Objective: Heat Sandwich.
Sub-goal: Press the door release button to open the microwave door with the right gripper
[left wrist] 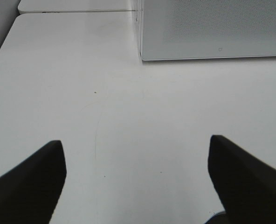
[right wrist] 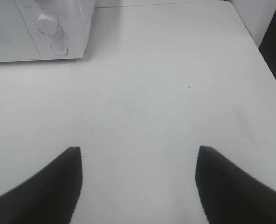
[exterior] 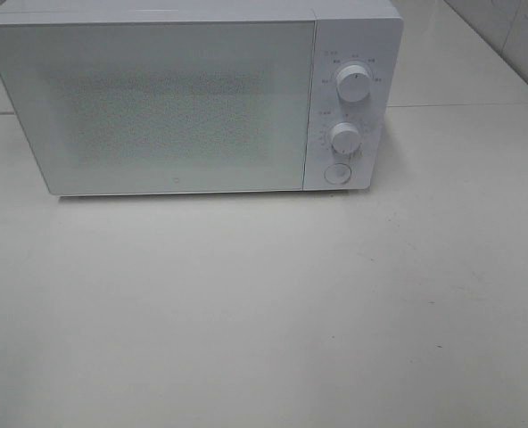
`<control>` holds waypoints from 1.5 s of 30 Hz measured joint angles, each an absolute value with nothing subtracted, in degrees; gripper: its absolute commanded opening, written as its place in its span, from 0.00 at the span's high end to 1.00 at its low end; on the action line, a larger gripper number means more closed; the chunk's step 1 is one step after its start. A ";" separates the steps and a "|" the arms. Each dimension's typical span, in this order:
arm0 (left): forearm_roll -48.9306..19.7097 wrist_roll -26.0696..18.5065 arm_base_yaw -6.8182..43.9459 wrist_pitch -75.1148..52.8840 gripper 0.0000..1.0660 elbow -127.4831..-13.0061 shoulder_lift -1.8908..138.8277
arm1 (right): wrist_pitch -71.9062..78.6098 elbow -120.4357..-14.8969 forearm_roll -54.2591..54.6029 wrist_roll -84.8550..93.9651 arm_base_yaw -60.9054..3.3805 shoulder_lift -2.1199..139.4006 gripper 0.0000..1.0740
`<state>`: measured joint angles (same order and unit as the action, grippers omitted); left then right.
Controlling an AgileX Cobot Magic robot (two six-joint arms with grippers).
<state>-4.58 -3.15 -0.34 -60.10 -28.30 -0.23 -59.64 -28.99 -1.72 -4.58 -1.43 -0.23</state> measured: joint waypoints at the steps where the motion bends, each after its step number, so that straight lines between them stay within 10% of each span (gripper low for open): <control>1: -4.58 -3.15 -0.34 -60.10 0.28 -28.30 -0.23 | -59.64 -28.99 -1.72 -4.58 -1.43 -0.23 0.36; 45: -4.58 -3.15 -0.34 -60.10 0.28 -28.30 -0.23 | -18.62 -26.18 3.50 5.56 -9.68 23.84 0.39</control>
<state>-4.58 -3.15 -0.34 -60.10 -28.30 -0.23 -18.62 -26.18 3.50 5.56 -9.68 23.84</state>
